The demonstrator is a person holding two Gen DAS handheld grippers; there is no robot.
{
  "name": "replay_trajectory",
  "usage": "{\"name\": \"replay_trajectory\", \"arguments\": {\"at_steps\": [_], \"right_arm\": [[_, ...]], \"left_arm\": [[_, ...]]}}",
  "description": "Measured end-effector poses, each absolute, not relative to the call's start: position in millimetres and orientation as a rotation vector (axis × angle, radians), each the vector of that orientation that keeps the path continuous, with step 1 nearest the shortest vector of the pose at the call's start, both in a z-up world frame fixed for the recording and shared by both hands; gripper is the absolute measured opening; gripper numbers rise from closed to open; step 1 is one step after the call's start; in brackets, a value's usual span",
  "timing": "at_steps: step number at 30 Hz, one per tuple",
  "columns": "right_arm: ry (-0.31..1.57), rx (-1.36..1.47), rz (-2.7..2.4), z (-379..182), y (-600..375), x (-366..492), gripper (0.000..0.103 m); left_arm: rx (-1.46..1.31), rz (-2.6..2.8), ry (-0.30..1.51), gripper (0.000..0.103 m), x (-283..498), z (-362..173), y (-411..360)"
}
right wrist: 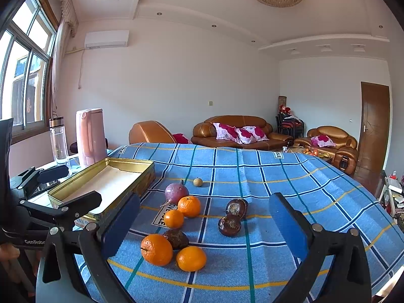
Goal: Organize fruits
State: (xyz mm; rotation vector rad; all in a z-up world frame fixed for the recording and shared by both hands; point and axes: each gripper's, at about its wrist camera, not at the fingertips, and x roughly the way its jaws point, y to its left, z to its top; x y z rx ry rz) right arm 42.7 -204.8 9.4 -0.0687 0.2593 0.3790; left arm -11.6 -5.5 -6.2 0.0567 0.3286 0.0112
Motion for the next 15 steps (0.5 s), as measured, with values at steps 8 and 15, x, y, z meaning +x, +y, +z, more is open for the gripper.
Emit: {"name": "replay_trajectory", "arguments": {"at_steps": [8,15], "right_arm": [[0.274,-0.069,0.379,5.8,-205.8,44.6,0.102],[0.289,-0.085,0.379,-0.5,-206.5,45.8,0.102]], "left_arm": [[0.060,0.010,0.335,0.103,-10.8,-9.3,-5.9],[0.075,0.007,0.355,0.103,-6.4,-15.5,-11.3]]}}
